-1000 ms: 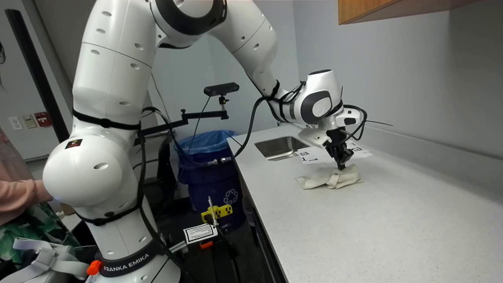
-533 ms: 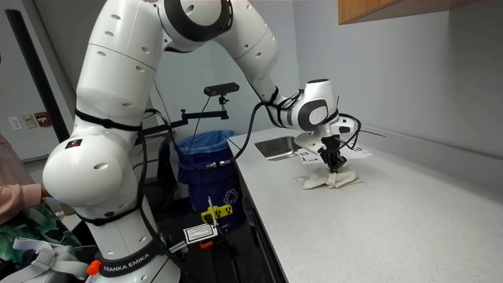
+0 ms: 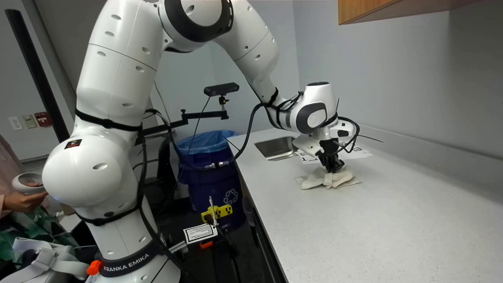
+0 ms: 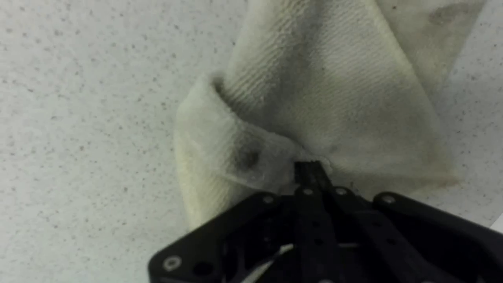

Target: Wipe the counter using the cloth

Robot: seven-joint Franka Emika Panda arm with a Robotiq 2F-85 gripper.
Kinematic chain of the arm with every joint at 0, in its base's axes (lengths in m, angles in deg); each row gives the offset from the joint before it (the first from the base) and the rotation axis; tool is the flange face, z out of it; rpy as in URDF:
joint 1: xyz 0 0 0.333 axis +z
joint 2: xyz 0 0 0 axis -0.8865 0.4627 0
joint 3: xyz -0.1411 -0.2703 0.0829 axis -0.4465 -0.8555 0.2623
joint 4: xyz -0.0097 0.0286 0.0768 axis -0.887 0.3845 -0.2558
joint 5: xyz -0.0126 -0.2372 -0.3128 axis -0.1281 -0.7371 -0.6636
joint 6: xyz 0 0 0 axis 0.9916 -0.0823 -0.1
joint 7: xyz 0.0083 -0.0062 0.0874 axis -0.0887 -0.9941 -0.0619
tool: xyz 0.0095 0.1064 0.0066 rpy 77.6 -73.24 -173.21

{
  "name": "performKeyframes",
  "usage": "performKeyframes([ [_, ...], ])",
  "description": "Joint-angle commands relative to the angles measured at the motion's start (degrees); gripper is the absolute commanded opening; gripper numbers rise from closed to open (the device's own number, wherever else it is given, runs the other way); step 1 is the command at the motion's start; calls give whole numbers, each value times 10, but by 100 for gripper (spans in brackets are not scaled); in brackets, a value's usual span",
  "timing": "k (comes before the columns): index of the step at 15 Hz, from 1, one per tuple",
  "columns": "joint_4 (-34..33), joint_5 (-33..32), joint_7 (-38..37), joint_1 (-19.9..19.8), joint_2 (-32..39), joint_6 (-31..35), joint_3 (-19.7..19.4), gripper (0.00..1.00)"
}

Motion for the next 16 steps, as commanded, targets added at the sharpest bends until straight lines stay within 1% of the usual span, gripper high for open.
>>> performKeyframes([
  [1, 56, 27, 16, -19, -8, 16, 10, 0],
  [8, 151, 62, 9, -27, -47, 87, 12, 0],
  [12, 180, 82, 2, -29, -58, 119, 12, 0],
  [16, 196, 95, -11, -26, -65, 130, 9, 0],
])
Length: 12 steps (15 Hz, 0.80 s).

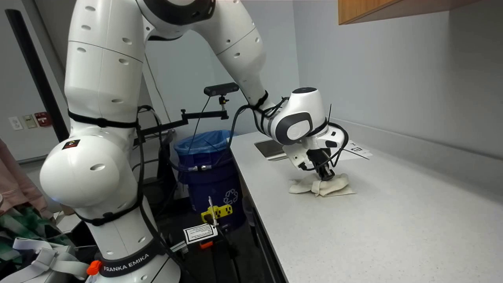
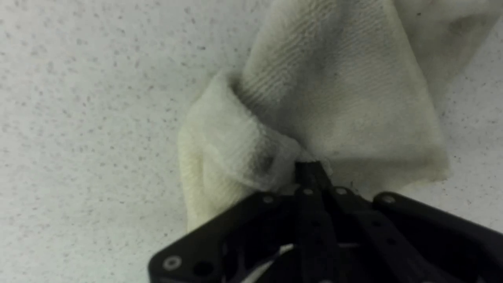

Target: Wipe the counter using the cloth

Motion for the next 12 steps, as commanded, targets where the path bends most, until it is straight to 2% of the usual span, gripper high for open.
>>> performKeyframes([
  [1, 41, 21, -9, -11, 7, 9, 8, 0],
  [12, 54, 51, -53, -5, -7, -19, 3, 0],
])
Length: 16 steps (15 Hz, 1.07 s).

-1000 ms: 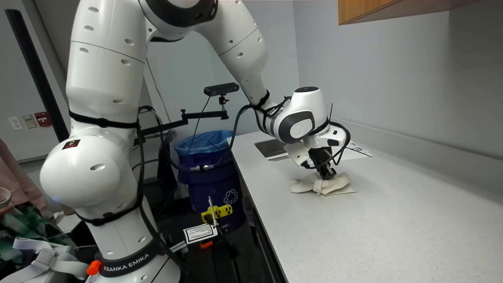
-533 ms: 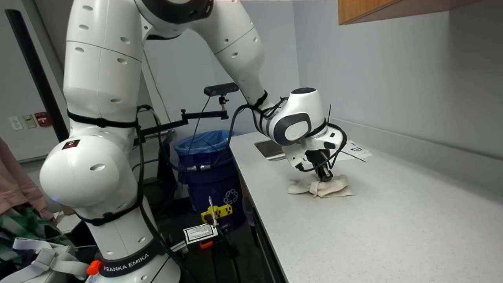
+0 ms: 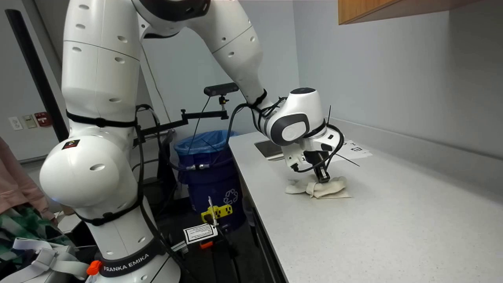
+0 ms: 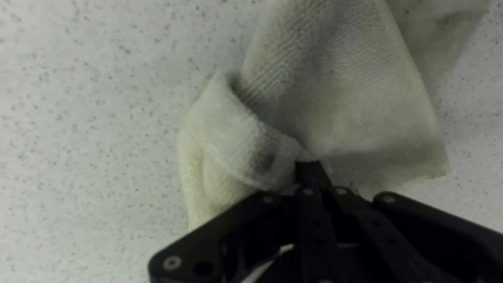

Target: Wipe the counter using the cloth

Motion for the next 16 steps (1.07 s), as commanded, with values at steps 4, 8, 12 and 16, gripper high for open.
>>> performKeyframes([
  [4, 35, 4, -38, 3, 7, -17, -8, 0],
  [8, 38, -9, -25, 4, 12, 18, -12, 0],
  [12, 42, -15, 23, -11, 19, 64, 7, 0],
  [16, 56, -24, 73, -22, 29, 141, 23, 0],
])
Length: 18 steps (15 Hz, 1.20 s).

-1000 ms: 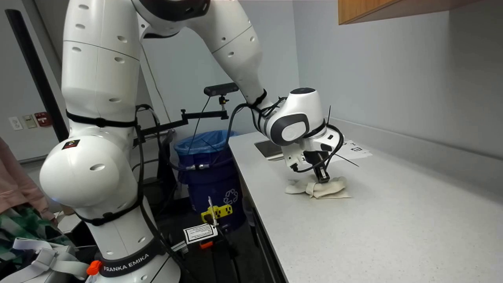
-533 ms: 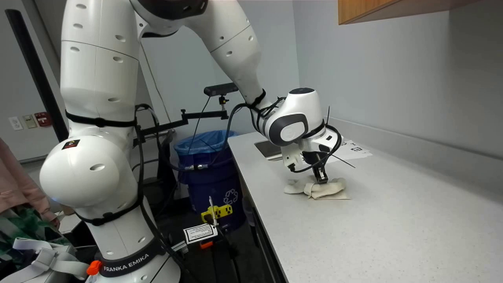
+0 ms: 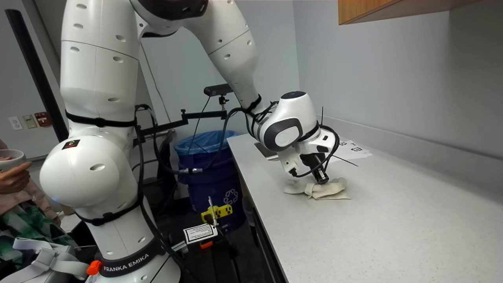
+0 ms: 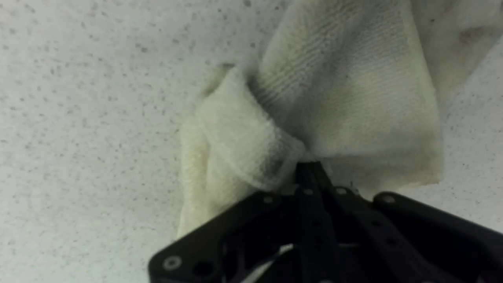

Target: Wipe the counter using the cloth

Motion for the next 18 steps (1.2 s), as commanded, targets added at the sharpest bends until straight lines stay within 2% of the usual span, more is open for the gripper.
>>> performKeyframes([
  [1, 19, -12, 51, -27, 39, 81, 24, 0],
  [5, 31, -24, 76, -55, 46, 119, 52, 0],
  [8, 37, -46, 88, -70, 43, 109, 59, 0],
  [14, 42, -79, 104, -32, 34, 91, 2, 0],
  [18, 41, -103, 128, -47, 31, 72, 14, 0],
])
